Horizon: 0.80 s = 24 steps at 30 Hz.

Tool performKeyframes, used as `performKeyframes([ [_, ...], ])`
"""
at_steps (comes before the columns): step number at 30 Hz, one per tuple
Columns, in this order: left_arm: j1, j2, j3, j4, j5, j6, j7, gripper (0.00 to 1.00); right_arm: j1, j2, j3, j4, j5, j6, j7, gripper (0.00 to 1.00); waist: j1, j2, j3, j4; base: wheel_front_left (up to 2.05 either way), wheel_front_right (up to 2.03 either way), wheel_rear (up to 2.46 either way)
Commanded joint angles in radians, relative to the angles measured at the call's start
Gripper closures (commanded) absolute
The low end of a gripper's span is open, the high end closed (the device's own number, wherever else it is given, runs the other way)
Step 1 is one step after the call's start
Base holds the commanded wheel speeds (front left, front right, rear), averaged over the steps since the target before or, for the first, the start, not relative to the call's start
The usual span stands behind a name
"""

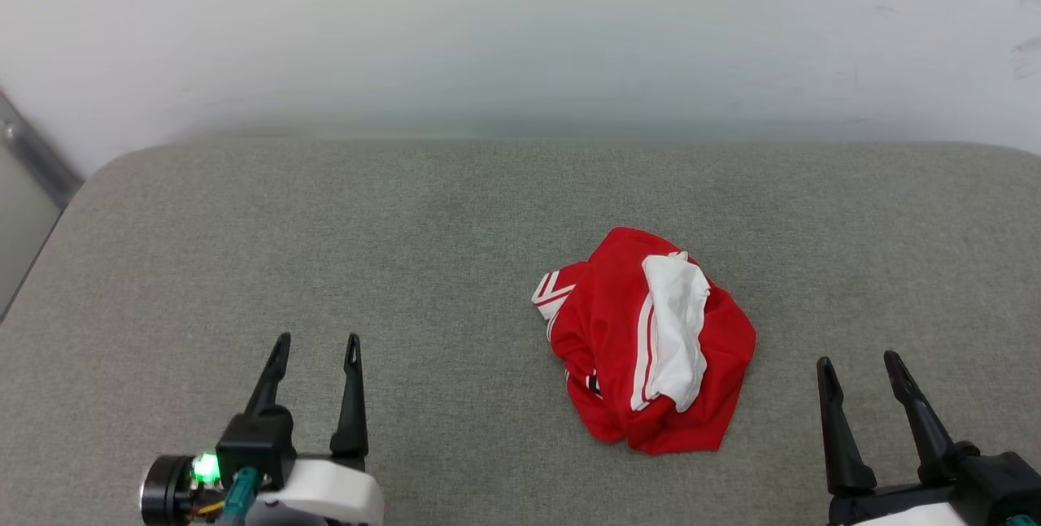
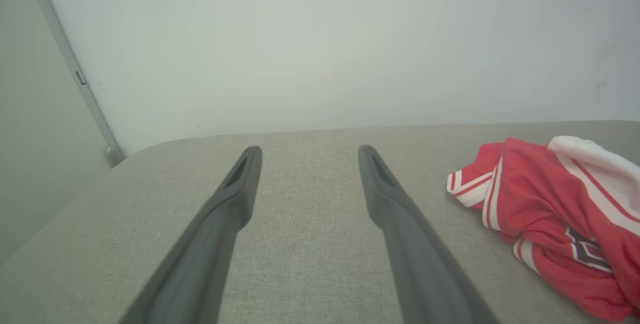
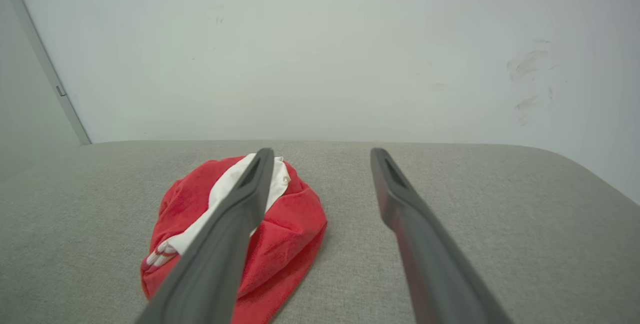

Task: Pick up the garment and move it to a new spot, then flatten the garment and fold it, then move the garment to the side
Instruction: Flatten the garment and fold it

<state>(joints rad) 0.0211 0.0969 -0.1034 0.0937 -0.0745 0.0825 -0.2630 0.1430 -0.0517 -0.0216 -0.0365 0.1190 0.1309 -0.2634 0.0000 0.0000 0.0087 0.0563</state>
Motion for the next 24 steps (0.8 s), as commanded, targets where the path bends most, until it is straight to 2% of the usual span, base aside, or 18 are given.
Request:
performKeyframes([
  [1,-0.035,0.006,0.006,-0.003,0.001,-0.013,-0.003,0.00,-0.004,0.003,0.000,-0.006,-0.007,0.000,-0.002,0.00,0.0000,0.0000,0.004,0.000,0.00,0.00,0.00],
  [7,-0.237,0.068,0.013,0.024,0.024,-0.096,-0.002,0.00,-0.026,0.003,0.002,-0.017,-0.018,0.000,-0.002,0.00,0.0000,0.0000,0.044,-0.002,0.00,0.00,0.00],
  [13,-0.511,0.130,-0.017,0.122,0.028,-0.172,0.020,0.00,-0.059,0.003,0.002,-0.024,-0.029,0.000,-0.002,0.00,0.0000,0.0000,0.097,-0.027,0.00,0.00,0.00],
  [20,-0.791,0.170,-0.142,0.243,-0.041,-0.210,0.254,0.00,-0.094,0.003,-0.001,-0.030,-0.030,0.000,-0.002,0.00,0.0000,0.0000,0.157,-0.063,0.00,0.00,0.00],
  [24,-0.912,0.211,-0.312,0.297,-0.161,-0.211,0.441,0.00,-0.114,0.003,0.002,-0.033,-0.028,0.000,-0.002,0.00,0.0000,0.0000,0.192,-0.085,0.00,0.00,0.00],
])
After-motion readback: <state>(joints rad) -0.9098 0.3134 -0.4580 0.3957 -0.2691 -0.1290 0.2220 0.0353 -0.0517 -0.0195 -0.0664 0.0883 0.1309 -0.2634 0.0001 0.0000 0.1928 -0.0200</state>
